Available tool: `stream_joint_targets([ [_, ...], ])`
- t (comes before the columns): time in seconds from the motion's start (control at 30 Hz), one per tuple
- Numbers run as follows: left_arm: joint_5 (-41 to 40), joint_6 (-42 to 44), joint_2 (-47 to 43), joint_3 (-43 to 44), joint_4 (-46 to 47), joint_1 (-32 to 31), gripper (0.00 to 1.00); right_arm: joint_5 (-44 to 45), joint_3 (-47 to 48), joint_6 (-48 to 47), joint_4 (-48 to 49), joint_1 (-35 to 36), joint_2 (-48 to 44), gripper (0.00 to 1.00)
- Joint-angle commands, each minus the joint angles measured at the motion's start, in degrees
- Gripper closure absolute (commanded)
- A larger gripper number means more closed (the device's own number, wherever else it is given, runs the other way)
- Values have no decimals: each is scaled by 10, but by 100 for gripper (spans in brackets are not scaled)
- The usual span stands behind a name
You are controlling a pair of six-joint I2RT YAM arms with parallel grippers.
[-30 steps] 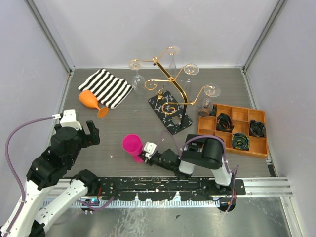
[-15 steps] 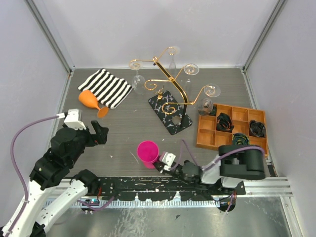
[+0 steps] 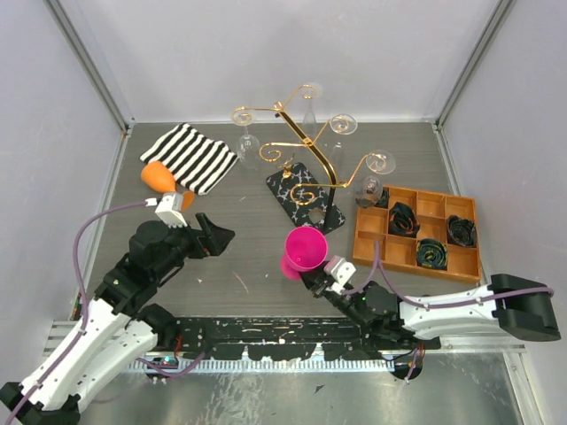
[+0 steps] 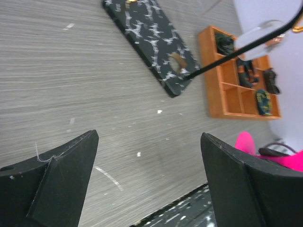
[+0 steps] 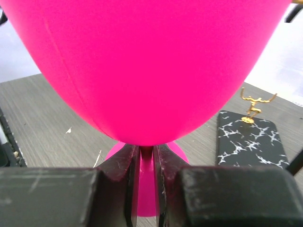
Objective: Place the wine glass upside down on the wine glass rack
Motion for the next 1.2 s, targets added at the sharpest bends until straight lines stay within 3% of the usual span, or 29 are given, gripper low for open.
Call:
stream_joint_targets([
  [0.0, 62, -89, 12, -37, 162, -24, 6, 47, -10, -13, -10, 1, -62, 97],
  [0.1, 16, -98, 40, -31, 184, -89, 8, 37, -17, -10, 20, 2, -74, 96],
  [0.27, -128, -102, 96, -27, 240, -239, 8, 34, -22, -15, 97, 2, -48, 96],
  [0.4, -202, -130, 130, -35, 301, -311, 11, 28, -20, -15, 147, 2, -21, 96],
  [0.6, -218, -175, 169, -50, 382, -332, 23, -9, -20, -16, 236, 1, 27, 95],
  [1.17, -185, -224, 163, -57, 384, -337, 39, -66, 15, -69, 332, 1, 100, 95],
])
